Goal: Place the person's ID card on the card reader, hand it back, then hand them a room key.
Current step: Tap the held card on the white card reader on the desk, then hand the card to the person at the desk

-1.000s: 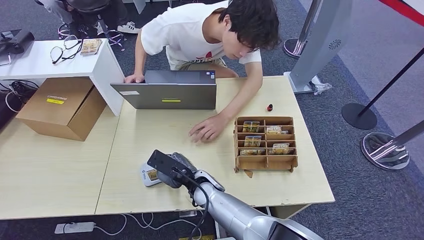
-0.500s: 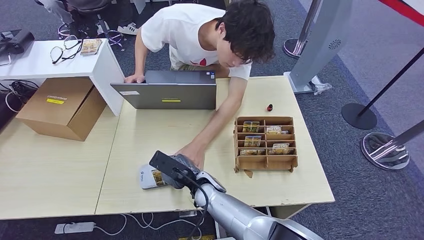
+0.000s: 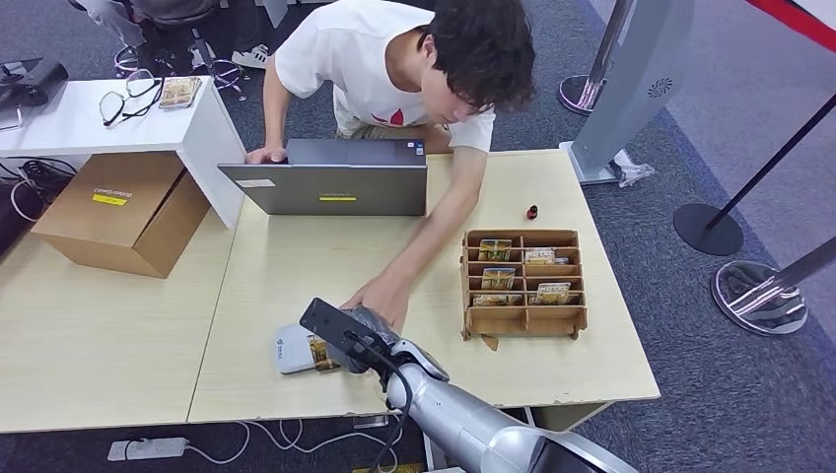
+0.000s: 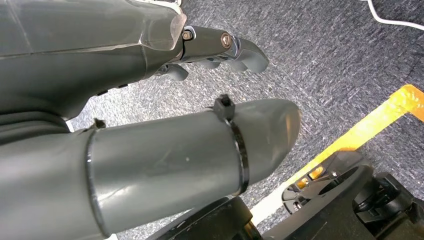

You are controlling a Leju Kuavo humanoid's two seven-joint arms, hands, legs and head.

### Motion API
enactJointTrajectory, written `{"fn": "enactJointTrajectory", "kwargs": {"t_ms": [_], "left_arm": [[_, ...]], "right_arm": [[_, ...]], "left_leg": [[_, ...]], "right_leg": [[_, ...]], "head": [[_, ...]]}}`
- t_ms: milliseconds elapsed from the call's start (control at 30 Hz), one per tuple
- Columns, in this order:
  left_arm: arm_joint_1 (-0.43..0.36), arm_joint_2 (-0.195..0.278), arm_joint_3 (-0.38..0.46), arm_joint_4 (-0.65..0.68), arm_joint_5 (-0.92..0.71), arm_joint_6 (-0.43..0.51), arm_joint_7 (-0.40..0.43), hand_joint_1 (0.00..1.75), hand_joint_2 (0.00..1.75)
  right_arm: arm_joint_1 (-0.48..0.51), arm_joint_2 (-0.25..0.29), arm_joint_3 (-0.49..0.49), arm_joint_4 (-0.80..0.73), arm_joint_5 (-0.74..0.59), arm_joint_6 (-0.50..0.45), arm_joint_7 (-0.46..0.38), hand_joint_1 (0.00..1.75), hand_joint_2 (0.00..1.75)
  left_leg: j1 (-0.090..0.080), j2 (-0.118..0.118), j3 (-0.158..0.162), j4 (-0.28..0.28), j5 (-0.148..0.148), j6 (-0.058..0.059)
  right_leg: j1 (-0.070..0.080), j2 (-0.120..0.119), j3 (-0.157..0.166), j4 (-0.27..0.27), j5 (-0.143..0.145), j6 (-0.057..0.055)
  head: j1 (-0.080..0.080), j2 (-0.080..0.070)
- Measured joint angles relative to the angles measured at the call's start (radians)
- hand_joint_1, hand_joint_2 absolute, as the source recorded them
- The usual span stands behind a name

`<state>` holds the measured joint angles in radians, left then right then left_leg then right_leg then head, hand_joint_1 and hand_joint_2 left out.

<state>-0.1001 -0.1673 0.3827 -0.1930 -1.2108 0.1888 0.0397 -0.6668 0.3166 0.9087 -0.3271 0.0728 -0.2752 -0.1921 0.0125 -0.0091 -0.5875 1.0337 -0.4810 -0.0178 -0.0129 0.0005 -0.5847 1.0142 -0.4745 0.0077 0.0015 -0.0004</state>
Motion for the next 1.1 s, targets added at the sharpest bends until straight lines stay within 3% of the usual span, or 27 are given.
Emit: {"fn": "enactJointTrajectory", "kwargs": {"t_ms": [733, 1100], "left_arm": [[0.006, 0.002, -0.001, 0.000, 0.006, -0.004, 0.011, 0.00, 0.00], [0.009, 0.003, -0.001, 0.000, 0.018, 0.000, 0.011, 0.00, 0.00]], "right_arm": [[0.000, 0.000, 0.000, 0.013, 0.035, 0.013, 0.035, 1.75, 1.75], [0.000, -0.002, 0.000, 0.012, 0.023, 0.033, -0.009, 1.75, 1.75]], "left_leg": [[0.000, 0.000, 0.000, 0.000, 0.000, 0.000], [0.000, 0.000, 0.000, 0.000, 0.000, 0.000]], "right_leg": [[0.000, 0.000, 0.000, 0.000, 0.000, 0.000], [0.000, 0.000, 0.000, 0.000, 0.000, 0.000]], "head": [[0.000, 0.000], [0.000, 0.000]]}}
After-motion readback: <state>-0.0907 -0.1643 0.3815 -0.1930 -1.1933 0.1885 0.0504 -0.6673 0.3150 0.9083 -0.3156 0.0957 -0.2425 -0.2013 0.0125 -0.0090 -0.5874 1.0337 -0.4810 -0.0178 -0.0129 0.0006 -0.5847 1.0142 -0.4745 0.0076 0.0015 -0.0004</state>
